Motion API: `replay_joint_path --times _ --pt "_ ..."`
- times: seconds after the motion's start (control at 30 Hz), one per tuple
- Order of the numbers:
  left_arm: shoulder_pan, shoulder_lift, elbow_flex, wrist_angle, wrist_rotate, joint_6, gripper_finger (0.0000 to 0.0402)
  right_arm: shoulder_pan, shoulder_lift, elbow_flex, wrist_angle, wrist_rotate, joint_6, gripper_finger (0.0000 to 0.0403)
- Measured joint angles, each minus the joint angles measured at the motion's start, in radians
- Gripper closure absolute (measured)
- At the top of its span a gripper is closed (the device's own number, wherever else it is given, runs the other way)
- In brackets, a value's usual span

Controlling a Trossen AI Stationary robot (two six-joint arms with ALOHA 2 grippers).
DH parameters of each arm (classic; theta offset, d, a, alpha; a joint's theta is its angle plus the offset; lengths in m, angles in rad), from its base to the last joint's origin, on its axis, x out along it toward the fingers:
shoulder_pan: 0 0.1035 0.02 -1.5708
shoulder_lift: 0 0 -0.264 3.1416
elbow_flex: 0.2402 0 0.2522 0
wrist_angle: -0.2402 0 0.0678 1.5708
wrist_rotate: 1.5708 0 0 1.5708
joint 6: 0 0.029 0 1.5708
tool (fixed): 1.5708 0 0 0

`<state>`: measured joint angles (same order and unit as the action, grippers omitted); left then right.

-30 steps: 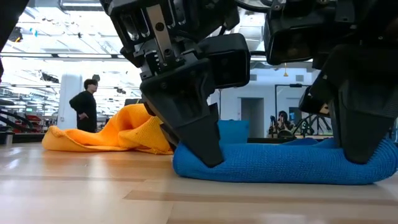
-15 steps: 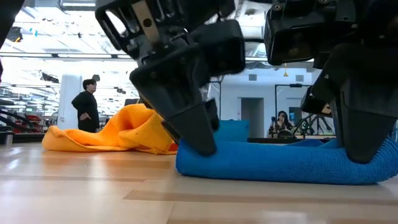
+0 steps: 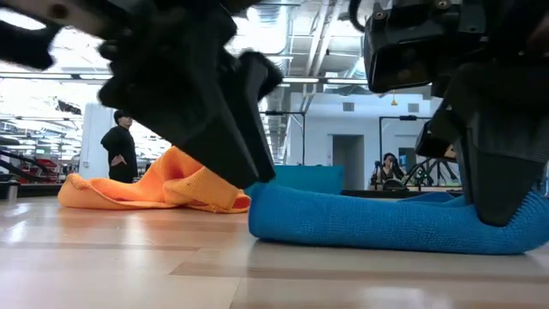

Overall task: Roll microfiber towels into tight, uniform cylinder then place into a basket
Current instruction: Roll the blue microfiber towel

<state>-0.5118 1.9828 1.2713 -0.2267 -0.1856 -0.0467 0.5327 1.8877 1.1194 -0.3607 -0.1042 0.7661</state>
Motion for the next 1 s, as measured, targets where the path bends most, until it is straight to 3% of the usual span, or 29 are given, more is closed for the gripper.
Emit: replay_joint_path --times 0.2,0.67,1.0 --pt "-0.064 0.000 0.000 0.055 -0.167 0.077 0.0299 -0.013 0.000 0.000 0.002 0.001 0.004 0.0392" --pt "0.039 0.080 0.000 0.115 0.099 0.118 0.0299 -0.012 0.000 0.000 0.002 0.001 0.003 0.0390" --pt "0.009 0.079 0.011 0.102 -0.026 0.133 0.0299 -0.012 0.000 0.000 0.002 0.000 0.003 0.0390"
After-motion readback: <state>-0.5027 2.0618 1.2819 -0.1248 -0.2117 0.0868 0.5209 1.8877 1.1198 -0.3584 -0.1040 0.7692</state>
